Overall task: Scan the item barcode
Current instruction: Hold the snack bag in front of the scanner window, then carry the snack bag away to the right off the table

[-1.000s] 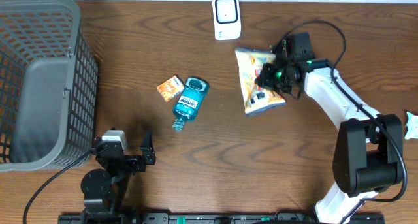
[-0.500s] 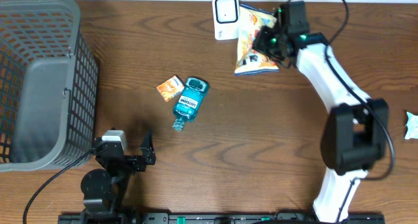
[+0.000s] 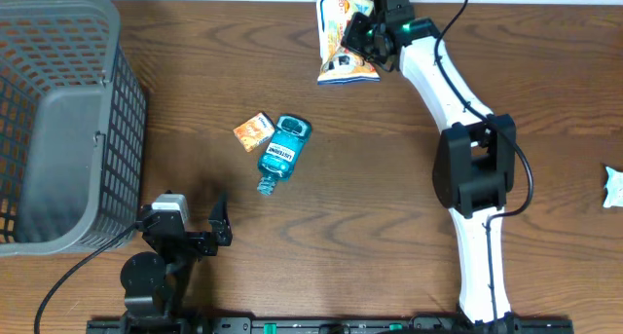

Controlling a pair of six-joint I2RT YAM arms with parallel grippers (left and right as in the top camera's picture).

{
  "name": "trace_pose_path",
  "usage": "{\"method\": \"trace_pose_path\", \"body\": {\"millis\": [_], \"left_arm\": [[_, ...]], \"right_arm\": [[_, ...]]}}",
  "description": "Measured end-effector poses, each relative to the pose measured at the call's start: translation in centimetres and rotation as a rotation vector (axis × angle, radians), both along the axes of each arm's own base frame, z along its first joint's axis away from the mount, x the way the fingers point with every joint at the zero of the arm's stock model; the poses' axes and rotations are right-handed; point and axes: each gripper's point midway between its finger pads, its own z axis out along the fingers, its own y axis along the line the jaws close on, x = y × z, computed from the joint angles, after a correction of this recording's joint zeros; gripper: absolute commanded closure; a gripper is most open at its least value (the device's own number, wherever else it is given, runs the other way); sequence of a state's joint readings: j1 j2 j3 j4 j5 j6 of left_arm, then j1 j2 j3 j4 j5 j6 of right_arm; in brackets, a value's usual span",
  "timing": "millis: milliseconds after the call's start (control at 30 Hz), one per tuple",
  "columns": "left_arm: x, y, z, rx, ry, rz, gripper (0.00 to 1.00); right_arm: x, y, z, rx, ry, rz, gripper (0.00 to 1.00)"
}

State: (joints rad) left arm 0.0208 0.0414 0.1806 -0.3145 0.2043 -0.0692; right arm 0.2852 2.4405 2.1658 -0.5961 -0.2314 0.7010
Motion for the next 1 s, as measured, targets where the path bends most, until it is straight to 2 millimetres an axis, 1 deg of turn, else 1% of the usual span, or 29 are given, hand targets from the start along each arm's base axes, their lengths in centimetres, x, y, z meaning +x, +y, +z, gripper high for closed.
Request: {"method": "trace_pose_path", "body": {"millis": [100, 333, 433, 567, 700, 767, 833, 900, 1000], "left_arm": [[0.0, 0.0, 0.0, 0.000, 0.000, 0.000, 0.02], [0.0, 0.0, 0.0, 0.000, 0.000, 0.000, 0.02], [0.0, 0.0, 0.0, 0.000, 0.000, 0.000, 0.02], [0.0, 0.0, 0.0, 0.000, 0.000, 0.000, 0.02], [0.0, 0.0, 0.0, 0.000, 0.000, 0.000, 0.02], [0.0, 0.0, 0.0, 0.000, 0.000, 0.000, 0.02], [0.0, 0.0, 0.0, 0.000, 0.000, 0.000, 0.02], [0.0, 0.0, 0.0, 0.000, 0.000, 0.000, 0.02], [0.0, 0.0, 0.0, 0.000, 0.000, 0.000, 0.02]], "right_arm": [[-0.2, -0.2, -0.9, -0.008, 0.028, -0.018, 0.99], [-0.2, -0.3, -0.9, -0.007, 0.031, -0.027, 0.98], [-0.4, -0.1, -1.0, -0.011, 0.031, -0.002, 0.98], [-1.5, -0.3, -1.5, -0.045, 0.068, 0.039, 0.99], [-3.1, -1.4, -2.4, -0.103, 0.140, 0.047, 0.99], [-4.5, -2.7, -2.8, -0.168, 0.192, 0.038, 0.99], [-5.9, -4.7, -2.5, -0.258, 0.240, 0.009, 0.99], [-7.3, -8.1, -1.5, -0.381, 0.284, -0.050, 0.99], [-9.2, -14.3, 1.5, -0.556, 0.322, -0.159, 0.99]]}}
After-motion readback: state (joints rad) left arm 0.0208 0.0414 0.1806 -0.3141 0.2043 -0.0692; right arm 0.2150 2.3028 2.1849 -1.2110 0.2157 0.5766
